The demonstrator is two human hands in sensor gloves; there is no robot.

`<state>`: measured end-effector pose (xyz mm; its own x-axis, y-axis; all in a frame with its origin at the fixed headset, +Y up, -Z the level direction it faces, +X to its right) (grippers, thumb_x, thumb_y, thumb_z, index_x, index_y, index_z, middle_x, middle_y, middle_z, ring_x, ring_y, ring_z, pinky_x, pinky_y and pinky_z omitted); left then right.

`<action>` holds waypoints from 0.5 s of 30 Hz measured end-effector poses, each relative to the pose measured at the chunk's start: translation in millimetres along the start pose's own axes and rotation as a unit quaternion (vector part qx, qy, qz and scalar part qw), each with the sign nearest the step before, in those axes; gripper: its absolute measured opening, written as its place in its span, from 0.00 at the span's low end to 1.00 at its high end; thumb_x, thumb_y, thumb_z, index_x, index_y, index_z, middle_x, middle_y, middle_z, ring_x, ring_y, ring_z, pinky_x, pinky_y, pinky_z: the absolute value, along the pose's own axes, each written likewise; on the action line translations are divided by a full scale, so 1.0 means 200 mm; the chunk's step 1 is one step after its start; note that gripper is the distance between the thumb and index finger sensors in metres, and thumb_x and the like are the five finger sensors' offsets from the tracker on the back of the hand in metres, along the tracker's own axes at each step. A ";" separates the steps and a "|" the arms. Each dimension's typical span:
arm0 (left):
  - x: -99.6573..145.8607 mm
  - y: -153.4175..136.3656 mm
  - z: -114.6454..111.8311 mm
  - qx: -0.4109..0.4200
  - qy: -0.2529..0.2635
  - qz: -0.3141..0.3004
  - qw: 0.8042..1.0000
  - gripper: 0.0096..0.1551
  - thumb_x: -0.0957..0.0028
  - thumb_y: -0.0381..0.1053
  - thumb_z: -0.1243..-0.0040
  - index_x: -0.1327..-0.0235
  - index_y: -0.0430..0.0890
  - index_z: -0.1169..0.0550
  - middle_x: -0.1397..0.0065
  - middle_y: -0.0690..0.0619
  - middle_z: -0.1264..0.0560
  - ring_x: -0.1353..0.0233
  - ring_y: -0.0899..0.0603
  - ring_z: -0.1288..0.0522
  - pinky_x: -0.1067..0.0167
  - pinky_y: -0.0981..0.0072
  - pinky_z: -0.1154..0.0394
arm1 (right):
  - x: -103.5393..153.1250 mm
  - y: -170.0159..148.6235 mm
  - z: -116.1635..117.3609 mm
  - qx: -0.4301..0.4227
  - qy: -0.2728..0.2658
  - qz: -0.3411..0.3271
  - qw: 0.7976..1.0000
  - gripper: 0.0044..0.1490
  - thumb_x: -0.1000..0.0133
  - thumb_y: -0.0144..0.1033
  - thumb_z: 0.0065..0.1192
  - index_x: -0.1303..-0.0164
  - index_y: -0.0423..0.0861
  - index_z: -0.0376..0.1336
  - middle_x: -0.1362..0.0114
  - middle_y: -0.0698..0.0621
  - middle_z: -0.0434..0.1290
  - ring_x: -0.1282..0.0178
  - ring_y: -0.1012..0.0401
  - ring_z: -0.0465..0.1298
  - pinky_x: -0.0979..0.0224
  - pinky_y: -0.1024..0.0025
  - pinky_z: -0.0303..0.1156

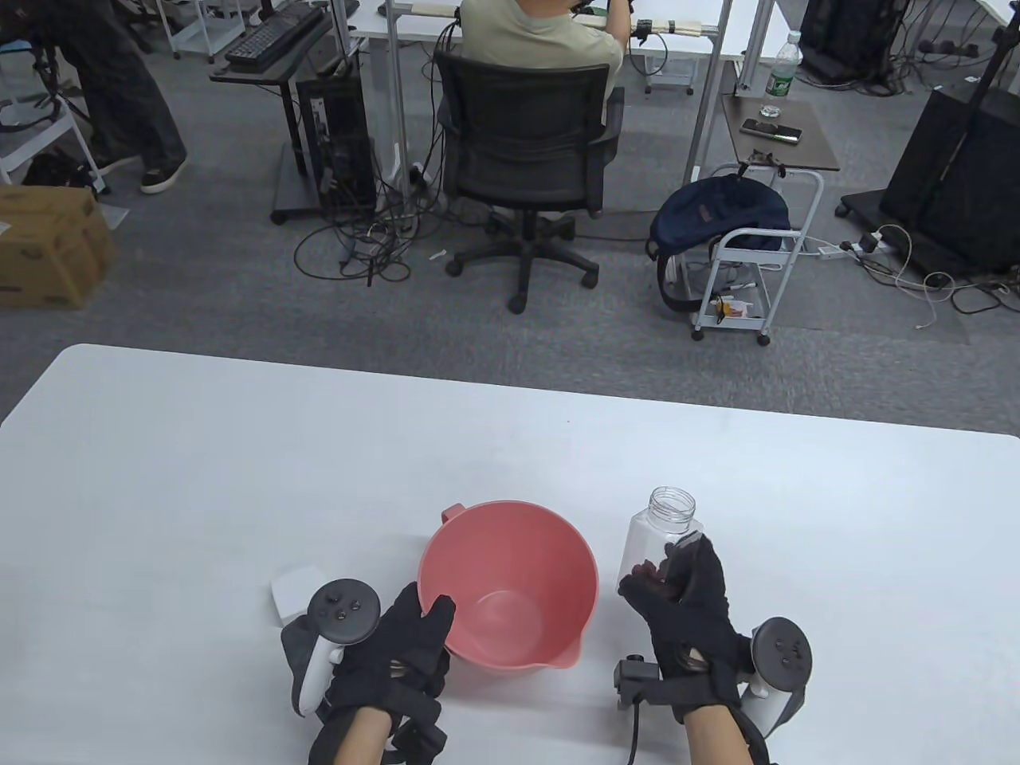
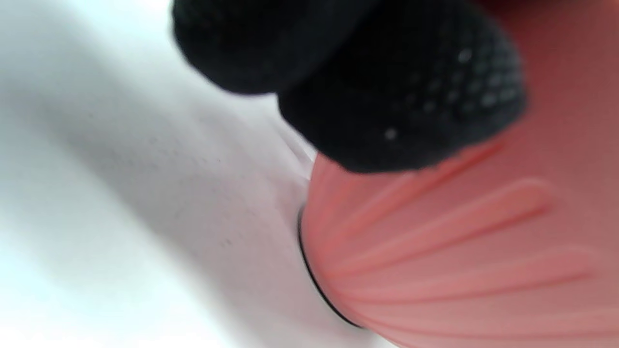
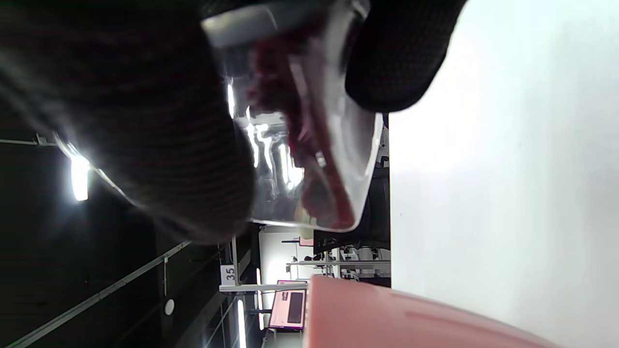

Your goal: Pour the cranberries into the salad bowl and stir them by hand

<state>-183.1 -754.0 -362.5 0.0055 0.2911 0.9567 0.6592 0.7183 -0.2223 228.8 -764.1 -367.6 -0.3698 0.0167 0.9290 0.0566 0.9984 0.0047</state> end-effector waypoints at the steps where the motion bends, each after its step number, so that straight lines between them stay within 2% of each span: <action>1: 0.00 0.00 0.01 -0.008 0.004 -0.003 1.000 0.49 0.42 0.83 0.51 0.20 0.49 0.36 0.56 0.59 0.11 0.73 0.61 0.11 0.71 0.84 0.14 | 0.00 0.01 0.00 -0.009 0.002 0.001 1.000 0.60 0.65 0.52 0.94 0.28 0.68 0.56 0.22 0.60 0.65 0.26 0.55 0.67 0.37 0.66 0.78; 4: -0.01 0.02 0.03 -0.046 0.050 -0.017 0.998 0.50 0.43 0.86 0.54 0.18 0.55 0.37 0.45 0.58 0.16 0.63 0.60 0.12 0.61 0.81 0.15 | 0.00 0.03 0.01 -0.008 0.014 -0.014 1.000 0.59 0.65 0.55 0.93 0.28 0.71 0.56 0.22 0.60 0.66 0.27 0.55 0.66 0.32 0.58 0.75; 6: -0.02 0.02 0.01 -0.044 0.037 -0.027 0.998 0.50 0.42 0.86 0.55 0.15 0.56 0.41 0.33 0.55 0.22 0.50 0.54 0.14 0.48 0.74 0.18 | -0.01 0.04 0.02 -0.016 0.023 -0.025 0.999 0.58 0.65 0.56 0.92 0.28 0.73 0.57 0.22 0.60 0.65 0.27 0.55 0.65 0.29 0.50 0.74; 8: -0.05 0.02 -0.03 -0.006 0.010 -0.046 0.999 0.51 0.40 0.84 0.54 0.14 0.56 0.49 0.20 0.48 0.34 0.32 0.44 0.22 0.32 0.61 0.24 | -0.01 0.04 0.03 -0.029 0.034 -0.033 0.998 0.57 0.65 0.57 0.92 0.29 0.74 0.56 0.22 0.59 0.64 0.27 0.54 0.65 0.27 0.46 0.73; 9: -0.06 0.02 -0.05 0.015 0.005 -0.059 0.998 0.51 0.39 0.82 0.54 0.14 0.55 0.52 0.17 0.45 0.39 0.26 0.40 0.26 0.28 0.57 0.27 | -0.01 0.04 0.04 -0.035 0.040 -0.038 0.998 0.56 0.65 0.57 0.92 0.30 0.74 0.57 0.23 0.59 0.65 0.27 0.54 0.65 0.27 0.44 0.74; 12: -0.09 0.00 -0.07 0.061 -0.007 -0.071 0.996 0.49 0.35 0.76 0.55 0.15 0.56 0.58 0.12 0.43 0.48 0.17 0.36 0.37 0.23 0.48 0.33 | -0.01 0.05 0.06 -0.042 0.055 -0.049 0.996 0.55 0.64 0.57 0.92 0.31 0.74 0.58 0.23 0.57 0.64 0.28 0.53 0.66 0.29 0.42 0.76; 15: -0.11 -0.02 -0.10 0.099 -0.016 -0.078 0.992 0.47 0.34 0.70 0.55 0.16 0.57 0.62 0.10 0.46 0.52 0.14 0.35 0.41 0.22 0.45 0.35 | 0.00 0.06 0.09 -0.040 0.073 -0.058 0.995 0.54 0.64 0.56 0.92 0.31 0.74 0.58 0.23 0.56 0.64 0.28 0.53 0.66 0.32 0.41 0.78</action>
<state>-170.9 -775.0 -379.6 -0.1099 0.1846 0.9766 0.4890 0.8655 -0.1086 212.0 -750.5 -374.1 -0.2402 -0.1132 0.9641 0.0965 0.9855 0.1398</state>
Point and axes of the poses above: the tracker on the back of each hand, its own y axis roughly to the thumb side, its own x axis roughly from the fingertips to the wrist, z = x × y, the point moved 4 cm from there along -x, roughly from the wrist to the fingertips
